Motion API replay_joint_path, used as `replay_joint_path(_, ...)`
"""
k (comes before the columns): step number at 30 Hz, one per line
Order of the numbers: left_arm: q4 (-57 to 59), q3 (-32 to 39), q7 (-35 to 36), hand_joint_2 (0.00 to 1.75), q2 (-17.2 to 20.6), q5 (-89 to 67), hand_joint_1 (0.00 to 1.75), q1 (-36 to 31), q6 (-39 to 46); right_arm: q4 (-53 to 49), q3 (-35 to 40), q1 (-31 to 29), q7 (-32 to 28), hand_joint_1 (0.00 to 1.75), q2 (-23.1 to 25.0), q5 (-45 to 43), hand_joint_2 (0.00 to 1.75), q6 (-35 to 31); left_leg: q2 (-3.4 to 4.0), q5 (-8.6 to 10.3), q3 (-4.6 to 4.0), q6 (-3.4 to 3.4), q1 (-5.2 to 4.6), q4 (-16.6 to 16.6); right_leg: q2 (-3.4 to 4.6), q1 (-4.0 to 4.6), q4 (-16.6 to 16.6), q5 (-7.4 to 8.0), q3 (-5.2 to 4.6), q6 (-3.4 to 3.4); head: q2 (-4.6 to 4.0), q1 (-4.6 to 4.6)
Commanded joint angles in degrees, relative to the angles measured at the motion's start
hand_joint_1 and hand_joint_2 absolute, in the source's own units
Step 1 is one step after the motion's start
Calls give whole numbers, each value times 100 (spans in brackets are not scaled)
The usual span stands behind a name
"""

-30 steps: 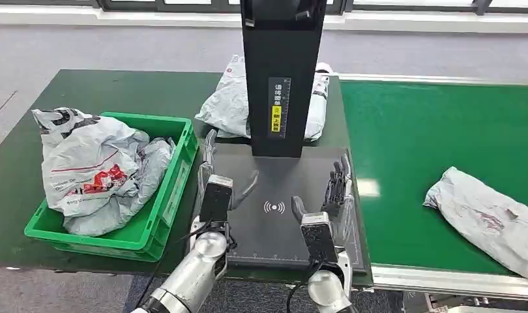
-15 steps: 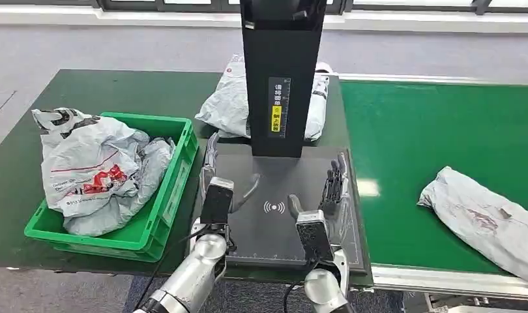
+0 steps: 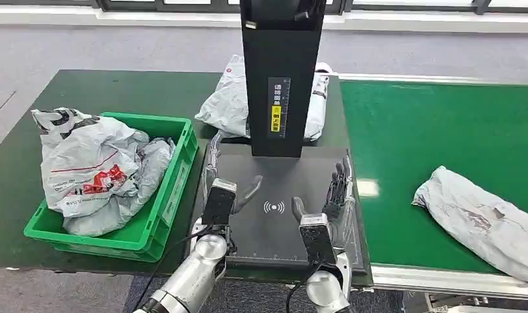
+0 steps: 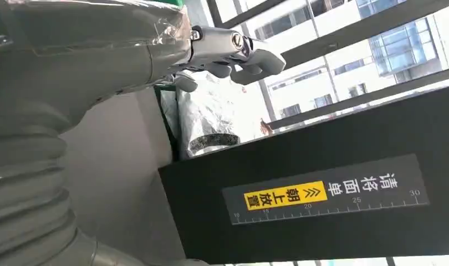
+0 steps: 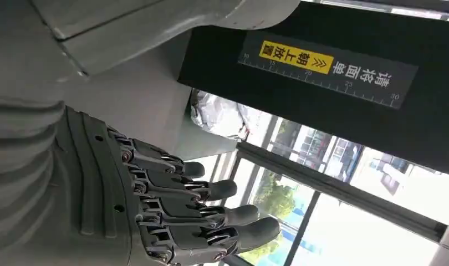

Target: Moved the parcel from conveyor to table for the left to box.

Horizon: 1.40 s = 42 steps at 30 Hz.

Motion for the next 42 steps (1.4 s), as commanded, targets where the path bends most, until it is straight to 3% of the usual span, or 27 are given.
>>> replay_joint_path(1,290,169,13,175,-13,5,0,-125,-61,367,-372,-149,-23,0,-90,-94,175,19,1,-1,17,15,-2,-10,-8,3,-10,-1,19,-14,2,-2)
replay_joint_path(19,257,224,-4,175,14,-1,0,-70,-37,526,-294,-142,-86,0,-88,-139,175,27,6,-1,23,17,-5,-15,-4,1,-14,-1,23,-16,2,0)
replay_joint_path(22,262,251,-21,175,-3,-4,0,-60,-45,447,-361,-122,-366,0,-68,-524,175,-15,5,-1,18,15,-1,-10,-4,4,-13,0,20,-14,2,0)
replay_joint_path(26,235,291,-16,175,24,10,0,-33,-50,651,-411,-223,-198,0,-166,-458,175,-92,3,-1,15,13,-1,-10,-5,3,-11,0,18,-13,2,0)
replay_joint_path(33,16,422,17,175,103,0,0,166,-78,693,-2239,-225,225,0,-43,1813,175,-92,0,2,30,22,-4,-22,-13,3,-24,1,36,-18,0,0)
replay_joint_path(42,64,510,46,175,112,-2,0,210,-130,1499,-5719,-930,720,0,-276,4812,175,-92,-8,3,29,24,-9,-22,-21,-2,-25,0,39,-17,0,-2)
